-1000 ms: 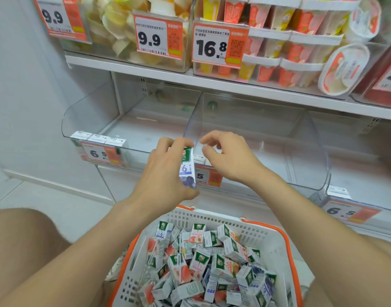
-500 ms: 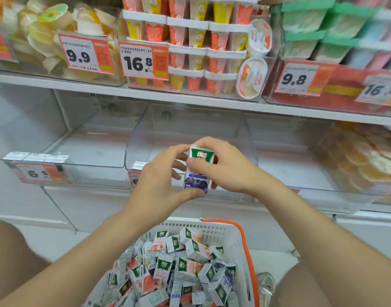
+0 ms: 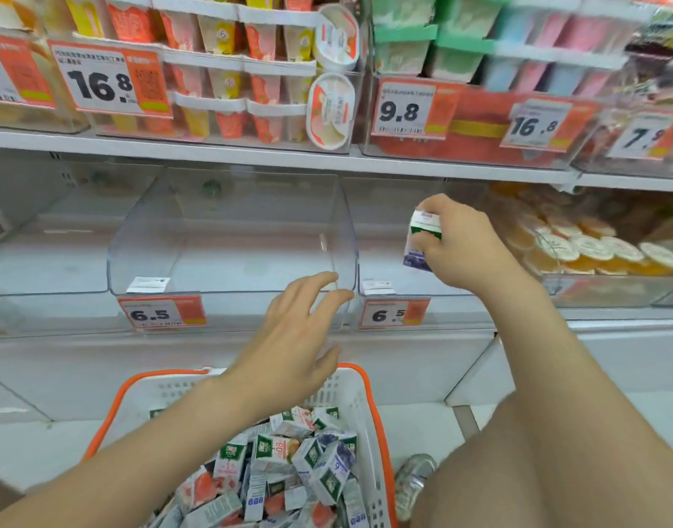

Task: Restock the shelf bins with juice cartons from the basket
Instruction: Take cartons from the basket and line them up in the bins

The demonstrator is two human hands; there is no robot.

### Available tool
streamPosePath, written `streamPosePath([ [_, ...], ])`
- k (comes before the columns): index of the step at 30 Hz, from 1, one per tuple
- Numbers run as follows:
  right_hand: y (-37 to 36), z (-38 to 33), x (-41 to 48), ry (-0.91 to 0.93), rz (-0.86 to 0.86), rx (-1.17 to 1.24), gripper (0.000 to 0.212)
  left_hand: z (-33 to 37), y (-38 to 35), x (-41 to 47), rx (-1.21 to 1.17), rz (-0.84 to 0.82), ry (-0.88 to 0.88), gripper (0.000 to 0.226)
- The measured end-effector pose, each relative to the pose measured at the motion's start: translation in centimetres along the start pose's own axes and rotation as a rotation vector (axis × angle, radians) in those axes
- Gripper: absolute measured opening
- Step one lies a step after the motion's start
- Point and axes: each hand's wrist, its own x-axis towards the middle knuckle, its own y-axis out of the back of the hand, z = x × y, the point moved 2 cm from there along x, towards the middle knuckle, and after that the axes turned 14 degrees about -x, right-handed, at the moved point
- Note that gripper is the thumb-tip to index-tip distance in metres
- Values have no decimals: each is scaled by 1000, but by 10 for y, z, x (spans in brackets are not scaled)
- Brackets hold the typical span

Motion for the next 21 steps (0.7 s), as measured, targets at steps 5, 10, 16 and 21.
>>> streamPosePath([
  [5,-33,25,10,65,-303,-129,32,1,-17,2,104,-116,60,74],
  [10,-48,18,18,120,-536,-89,41,-8,-22,0,149,-160,95,73],
  [16,-58,8,16,88,-663,1,40,-17,-16,-6,94,-209,46,65],
  [21,-48,-13,-1,127,-155,-100,23,-28,-13,-19,57,-35,-42,34],
])
